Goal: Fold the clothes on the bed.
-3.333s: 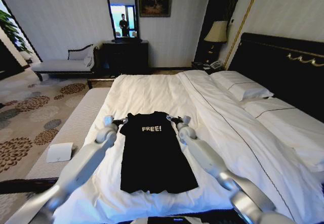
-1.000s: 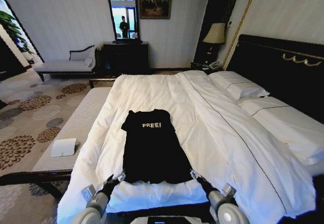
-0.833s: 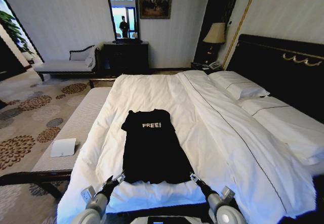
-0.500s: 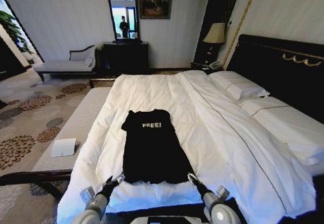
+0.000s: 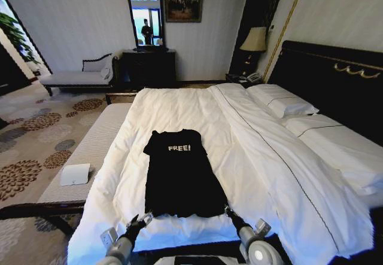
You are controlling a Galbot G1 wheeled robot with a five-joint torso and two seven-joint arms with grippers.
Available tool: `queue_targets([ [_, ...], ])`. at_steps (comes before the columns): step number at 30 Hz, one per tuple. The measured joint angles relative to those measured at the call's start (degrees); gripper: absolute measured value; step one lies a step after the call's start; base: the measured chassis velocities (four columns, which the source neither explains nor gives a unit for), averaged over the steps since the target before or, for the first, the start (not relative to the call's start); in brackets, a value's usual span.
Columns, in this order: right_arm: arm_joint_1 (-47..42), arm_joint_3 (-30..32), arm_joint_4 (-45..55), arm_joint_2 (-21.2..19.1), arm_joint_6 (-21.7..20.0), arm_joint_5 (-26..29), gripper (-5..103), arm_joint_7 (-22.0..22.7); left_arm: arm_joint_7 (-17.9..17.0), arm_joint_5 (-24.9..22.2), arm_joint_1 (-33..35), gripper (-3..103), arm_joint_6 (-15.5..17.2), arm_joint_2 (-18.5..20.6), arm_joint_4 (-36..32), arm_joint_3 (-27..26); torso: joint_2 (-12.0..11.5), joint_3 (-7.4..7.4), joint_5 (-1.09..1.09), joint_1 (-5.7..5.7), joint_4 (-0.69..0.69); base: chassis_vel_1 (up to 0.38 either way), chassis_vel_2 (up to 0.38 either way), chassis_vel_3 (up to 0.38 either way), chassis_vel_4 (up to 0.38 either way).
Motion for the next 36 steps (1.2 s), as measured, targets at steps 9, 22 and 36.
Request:
queue_targets([
  [9,-0.07,0.24,0.04,-0.13,0.22,-0.02,1,0.31,0.45,0.88,-2.73,96,-0.54,-0.33,3.38,1.46,0.00,0.00,-0.01,0.00,-0.01,0.000,0.000,0.000,0.000],
  [22,0.05,0.71,0.54,-0.04,0.25,0.11,1,0.73,0.02,4.14,-8.69,75,-1.80,0.30,6.79,5.64,0.00,0.01,-0.01,0.00,-0.01,0.000,0.000,0.000,0.000],
  [36,0.16,0.69,0.57,-0.06,0.45,-0.66,1,1.14,-0.83,6.21,-7.86,19,-4.90,-0.13,7.32,6.14,0.00,0.01,-0.01,0.00,-0.01,0.000,0.000,0.000,0.000],
])
